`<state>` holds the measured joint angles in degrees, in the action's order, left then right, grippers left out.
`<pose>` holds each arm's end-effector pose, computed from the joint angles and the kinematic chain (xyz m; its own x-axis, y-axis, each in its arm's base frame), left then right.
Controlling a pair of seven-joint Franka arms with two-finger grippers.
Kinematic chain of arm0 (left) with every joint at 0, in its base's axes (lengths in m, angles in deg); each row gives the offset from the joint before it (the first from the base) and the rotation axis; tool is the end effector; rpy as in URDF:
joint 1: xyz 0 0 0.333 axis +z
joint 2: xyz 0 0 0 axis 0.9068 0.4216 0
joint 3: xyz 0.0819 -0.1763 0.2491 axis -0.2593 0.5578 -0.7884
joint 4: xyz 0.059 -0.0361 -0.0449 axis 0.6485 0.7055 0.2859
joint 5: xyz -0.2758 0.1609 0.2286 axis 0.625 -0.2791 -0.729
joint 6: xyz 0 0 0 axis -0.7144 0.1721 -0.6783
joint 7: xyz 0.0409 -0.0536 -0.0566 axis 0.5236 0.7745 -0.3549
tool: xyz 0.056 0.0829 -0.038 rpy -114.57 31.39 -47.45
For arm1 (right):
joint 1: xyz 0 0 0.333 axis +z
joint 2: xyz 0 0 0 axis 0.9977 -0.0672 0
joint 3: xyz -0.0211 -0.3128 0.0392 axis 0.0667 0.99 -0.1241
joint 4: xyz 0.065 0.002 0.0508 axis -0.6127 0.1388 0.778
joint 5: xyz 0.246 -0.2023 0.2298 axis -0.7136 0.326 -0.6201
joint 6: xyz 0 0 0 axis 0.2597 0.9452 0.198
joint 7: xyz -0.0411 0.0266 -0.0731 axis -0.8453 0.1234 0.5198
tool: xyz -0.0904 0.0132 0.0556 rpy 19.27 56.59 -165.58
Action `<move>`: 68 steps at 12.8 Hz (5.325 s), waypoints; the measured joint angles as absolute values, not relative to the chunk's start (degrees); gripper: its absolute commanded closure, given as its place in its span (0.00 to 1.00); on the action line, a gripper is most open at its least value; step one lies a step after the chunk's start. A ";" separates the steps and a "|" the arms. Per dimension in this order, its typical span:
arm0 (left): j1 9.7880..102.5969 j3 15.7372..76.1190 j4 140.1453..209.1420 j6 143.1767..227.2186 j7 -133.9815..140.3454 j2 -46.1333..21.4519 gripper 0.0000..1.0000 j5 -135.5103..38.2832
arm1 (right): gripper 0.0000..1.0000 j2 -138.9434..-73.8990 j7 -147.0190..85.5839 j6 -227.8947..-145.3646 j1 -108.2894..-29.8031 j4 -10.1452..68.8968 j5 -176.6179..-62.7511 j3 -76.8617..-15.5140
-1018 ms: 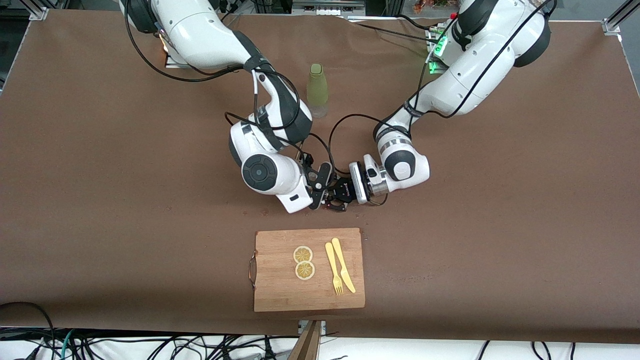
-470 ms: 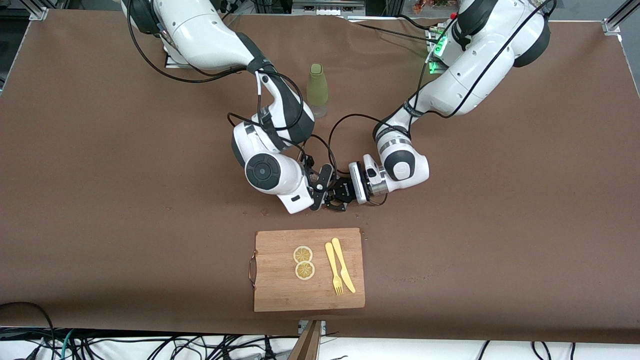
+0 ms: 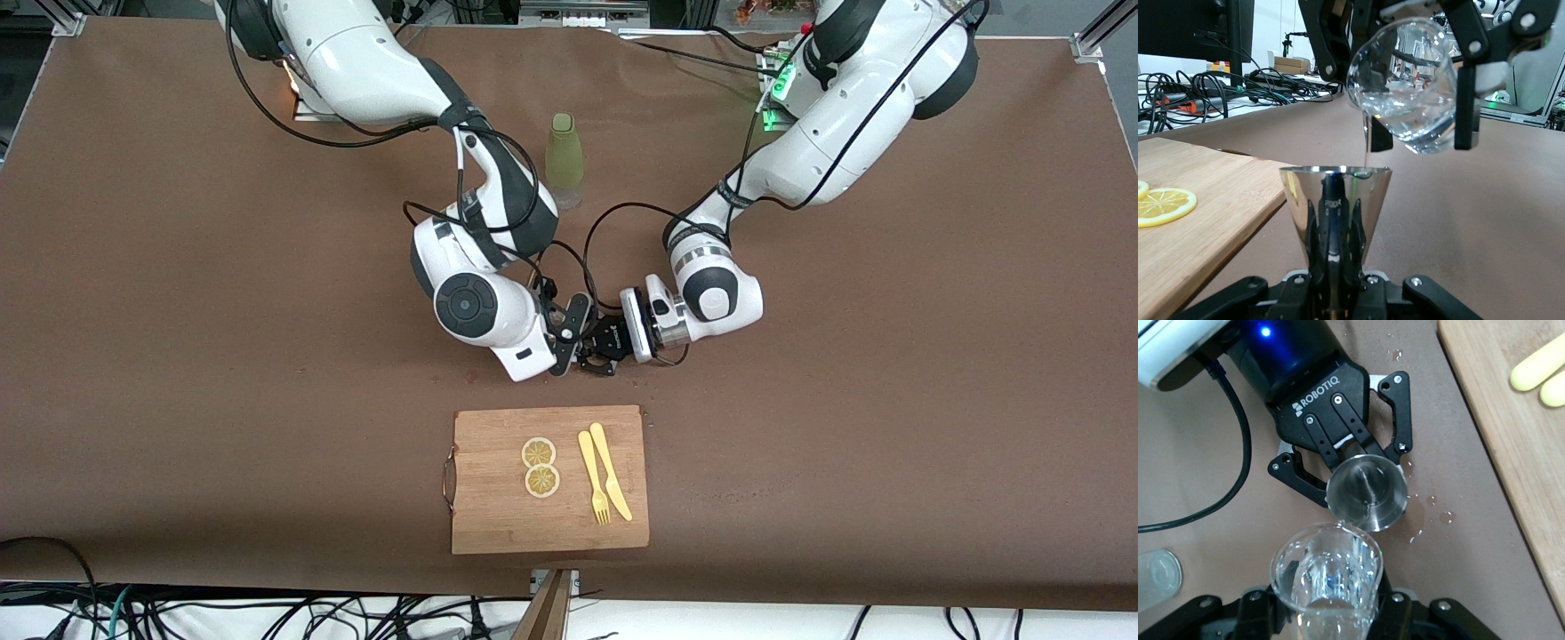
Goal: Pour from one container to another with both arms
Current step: 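Tilt the glass cup with the right gripper over the steel cup, then tilt the glass cup upright and move both grippers apart, then lower the glass cup to the table and open the right gripper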
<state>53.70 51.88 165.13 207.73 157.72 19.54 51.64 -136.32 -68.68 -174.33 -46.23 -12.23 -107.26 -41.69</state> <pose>0.5708 -0.3701 0.0829 0.1961 -0.2133 0.9571 -0.9514 -0.2779 0.1330 0.6205 0.4527 0.2876 0.3609 0.9289 0.0827 0.9036 -0.3263 -0.2775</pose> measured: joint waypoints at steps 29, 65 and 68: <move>75.36 40.80 181.46 180.06 149.73 -1.67 1.00 30.05 | 0.63 -120.14 -153.24 -166.91 -87.37 24.84 -135.01 -40.83; 93.61 28.33 184.90 161.04 165.17 9.00 1.00 9.97 | 0.01 -123.17 -152.20 -166.51 -97.19 20.23 -124.55 -34.36; 93.64 28.17 184.89 161.05 165.25 9.00 0.28 9.84 | 0.01 -115.22 -139.63 -168.94 -95.31 24.08 -118.65 -34.61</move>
